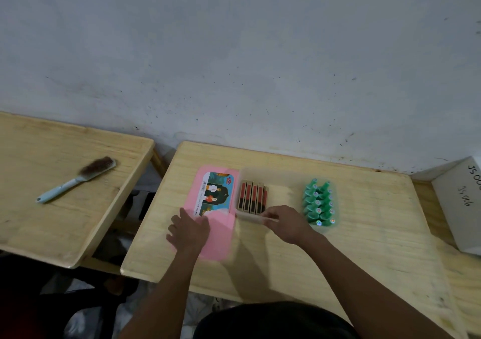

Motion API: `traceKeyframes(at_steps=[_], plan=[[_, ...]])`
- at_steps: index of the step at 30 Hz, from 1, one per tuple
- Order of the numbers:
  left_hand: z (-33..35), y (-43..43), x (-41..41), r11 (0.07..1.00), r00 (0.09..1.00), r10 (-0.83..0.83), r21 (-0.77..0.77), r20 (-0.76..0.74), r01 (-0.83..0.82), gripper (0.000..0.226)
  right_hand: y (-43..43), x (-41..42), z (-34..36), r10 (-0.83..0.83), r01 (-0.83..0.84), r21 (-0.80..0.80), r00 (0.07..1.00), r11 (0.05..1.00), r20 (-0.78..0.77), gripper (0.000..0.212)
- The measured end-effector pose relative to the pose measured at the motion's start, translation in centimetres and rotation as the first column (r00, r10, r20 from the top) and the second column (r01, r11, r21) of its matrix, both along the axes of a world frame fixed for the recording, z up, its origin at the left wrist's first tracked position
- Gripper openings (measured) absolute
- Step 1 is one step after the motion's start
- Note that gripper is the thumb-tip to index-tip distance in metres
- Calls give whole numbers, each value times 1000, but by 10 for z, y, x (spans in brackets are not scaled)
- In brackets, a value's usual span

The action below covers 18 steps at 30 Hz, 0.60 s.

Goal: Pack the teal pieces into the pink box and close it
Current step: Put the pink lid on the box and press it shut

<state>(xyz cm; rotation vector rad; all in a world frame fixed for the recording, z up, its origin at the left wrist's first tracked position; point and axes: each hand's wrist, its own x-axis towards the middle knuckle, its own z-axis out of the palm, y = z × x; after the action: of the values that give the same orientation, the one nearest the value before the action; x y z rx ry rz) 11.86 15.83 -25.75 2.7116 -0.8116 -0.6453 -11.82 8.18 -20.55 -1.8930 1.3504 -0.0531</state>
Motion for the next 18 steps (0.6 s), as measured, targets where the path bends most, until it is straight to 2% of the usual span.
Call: traceKeyframes(at_steps=[4, 7, 10, 14, 16, 18], plan=[[16, 1, 3, 983, 975, 183, 22, -124, -182, 59, 6, 1, 1, 13, -14, -61, 1000, 998, -12, 22], [32, 2, 7, 967, 972, 168, -164, -162, -194, 42, 6, 0, 7, 0, 0, -16, 1000, 1000, 19, 21], [66, -5, -3, 930, 999, 49, -364, -14, -51, 33, 3, -2, 13, -53, 47, 48, 991, 998, 121, 19], [125, -23, -23, 838, 961, -88, -502, 263, 214, 26, 0, -1, 26, -234, 229, 54, 926, 972, 297, 24], [150, -31, -34, 766, 949, -105, -585, 297, 268, 25, 2, 1, 32, -376, 361, 115, 835, 925, 402, 20], [168, -38, -47, 671, 970, -127, -702, 208, 238, 25, 7, 3, 40, -504, 452, 228, 724, 862, 471, 17]])
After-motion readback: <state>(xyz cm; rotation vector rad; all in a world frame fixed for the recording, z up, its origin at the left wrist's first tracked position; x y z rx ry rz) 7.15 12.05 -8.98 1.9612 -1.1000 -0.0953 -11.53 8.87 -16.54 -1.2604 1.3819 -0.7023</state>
